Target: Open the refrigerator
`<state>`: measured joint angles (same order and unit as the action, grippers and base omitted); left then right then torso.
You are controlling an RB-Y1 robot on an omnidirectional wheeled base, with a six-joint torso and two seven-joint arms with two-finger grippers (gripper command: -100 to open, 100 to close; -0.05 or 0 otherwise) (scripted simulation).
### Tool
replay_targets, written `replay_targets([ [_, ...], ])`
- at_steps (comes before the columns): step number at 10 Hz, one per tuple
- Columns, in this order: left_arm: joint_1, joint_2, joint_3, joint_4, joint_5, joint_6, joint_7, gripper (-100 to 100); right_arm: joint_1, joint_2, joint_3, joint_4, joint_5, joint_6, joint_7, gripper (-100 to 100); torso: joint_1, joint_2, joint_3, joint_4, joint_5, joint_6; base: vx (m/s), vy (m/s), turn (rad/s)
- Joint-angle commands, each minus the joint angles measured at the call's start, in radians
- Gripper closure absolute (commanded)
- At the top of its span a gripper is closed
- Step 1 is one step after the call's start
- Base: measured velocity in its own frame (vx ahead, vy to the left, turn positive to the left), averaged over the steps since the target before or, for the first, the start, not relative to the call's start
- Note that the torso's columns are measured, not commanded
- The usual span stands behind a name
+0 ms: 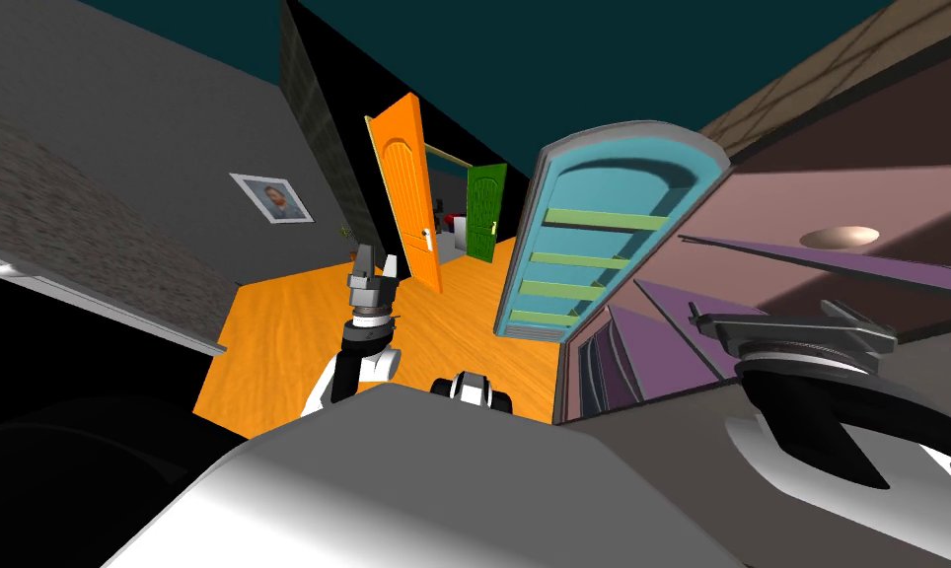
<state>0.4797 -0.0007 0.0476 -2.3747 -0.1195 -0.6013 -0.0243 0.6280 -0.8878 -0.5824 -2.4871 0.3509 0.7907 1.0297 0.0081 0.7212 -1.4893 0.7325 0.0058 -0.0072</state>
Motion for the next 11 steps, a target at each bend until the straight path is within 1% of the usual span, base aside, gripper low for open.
replay_targets([
  [1,0.000,0.000,0.000,0.000,0.000,0.000,0.000,0,0.001,-0.009,-0.010,-0.004,-0.018,0.011,-0.001,-100,-0.013,0.011,0.010,0.004,-0.006,0.006,0.064,-0.048,0.010],
  [2,0.000,0.000,0.000,0.000,0.000,0.000,0.000,0,0.006,-0.047,-0.049,-0.029,-0.069,0.055,0.004,-100,-0.013,0.021,0.016,0.007,-0.008,0.007,0.030,-0.015,-0.022],
  [4,0.000,0.000,0.000,0.000,0.000,0.000,0.000,0,0.011,-0.083,-0.087,-0.054,-0.117,0.095,0.009,-100,-0.008,0.023,0.018,0.008,-0.006,0.008,0.013,-0.022,-0.027],
  [10,0.000,0.000,0.000,0.000,0.000,0.000,0.000,0,0.026,-0.190,-0.199,-0.128,-0.263,0.216,0.023,-100,-0.008,0.016,0.013,0.005,-0.006,0.007,0.010,-0.017,-0.019],
  [11,0.000,0.000,0.000,0.000,0.000,0.000,0.000,0,0.022,-0.180,-0.182,-0.117,-0.244,0.201,0.020,-100,-0.008,0.017,0.013,0.005,-0.006,0.007,0.005,-0.008,-0.002],
])
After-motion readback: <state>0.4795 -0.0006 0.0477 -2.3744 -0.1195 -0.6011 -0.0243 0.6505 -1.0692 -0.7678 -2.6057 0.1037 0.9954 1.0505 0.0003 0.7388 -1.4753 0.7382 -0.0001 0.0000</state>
